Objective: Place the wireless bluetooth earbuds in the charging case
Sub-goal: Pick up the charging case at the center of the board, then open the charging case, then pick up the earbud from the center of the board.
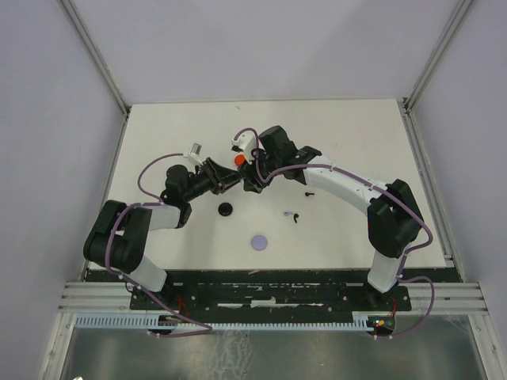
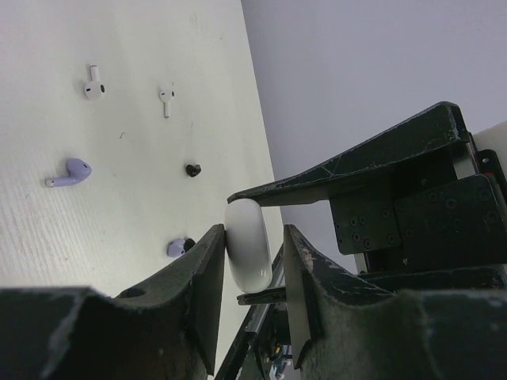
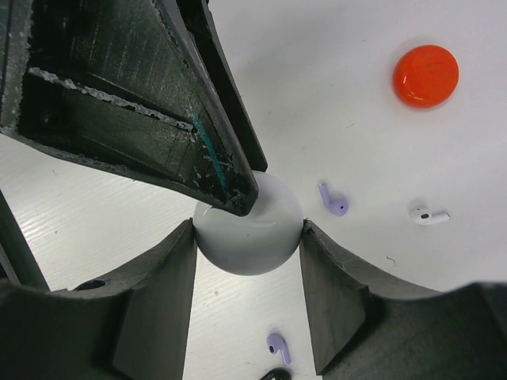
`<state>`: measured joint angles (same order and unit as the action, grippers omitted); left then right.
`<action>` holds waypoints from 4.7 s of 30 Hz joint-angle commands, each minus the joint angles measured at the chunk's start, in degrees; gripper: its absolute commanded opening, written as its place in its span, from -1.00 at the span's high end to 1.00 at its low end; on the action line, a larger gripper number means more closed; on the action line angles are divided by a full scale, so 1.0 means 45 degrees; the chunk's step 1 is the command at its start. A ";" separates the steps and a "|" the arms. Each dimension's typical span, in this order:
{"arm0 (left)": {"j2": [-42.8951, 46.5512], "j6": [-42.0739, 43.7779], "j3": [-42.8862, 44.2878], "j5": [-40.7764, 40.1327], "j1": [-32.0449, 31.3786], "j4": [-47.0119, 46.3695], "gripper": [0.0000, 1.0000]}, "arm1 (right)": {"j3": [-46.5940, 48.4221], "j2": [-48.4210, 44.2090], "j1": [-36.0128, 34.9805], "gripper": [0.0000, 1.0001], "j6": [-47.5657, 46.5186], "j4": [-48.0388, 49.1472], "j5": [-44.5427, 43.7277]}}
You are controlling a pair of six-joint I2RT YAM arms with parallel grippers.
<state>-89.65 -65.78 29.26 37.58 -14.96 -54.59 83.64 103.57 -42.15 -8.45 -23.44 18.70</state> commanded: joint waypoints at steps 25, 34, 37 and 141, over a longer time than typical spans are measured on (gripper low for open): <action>-0.0369 -0.0546 0.0499 0.0204 -0.0352 -0.1330 0.94 | 0.0145 -0.0603 -0.0029 0.41 -0.0017 0.0538 0.0103; -0.0444 -0.0661 0.0347 -0.0054 -0.0294 -0.1345 0.94 | -0.0071 -0.1012 -0.0004 -0.38 0.0203 0.0772 -0.0327; -0.0537 -0.0721 0.0373 -0.0145 -0.0222 -0.1333 0.94 | -0.0608 -0.1804 0.0155 -0.51 0.0712 0.1432 -0.0556; 0.1933 -0.2456 -0.1110 -0.2361 0.1263 -0.1595 0.94 | 0.3345 0.4185 0.3765 0.04 0.6307 -0.3304 -0.6567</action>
<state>-82.17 -78.87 24.49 27.11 -9.34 -59.79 94.91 121.08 -25.52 18.44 -37.04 -12.08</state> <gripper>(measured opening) 0.292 0.485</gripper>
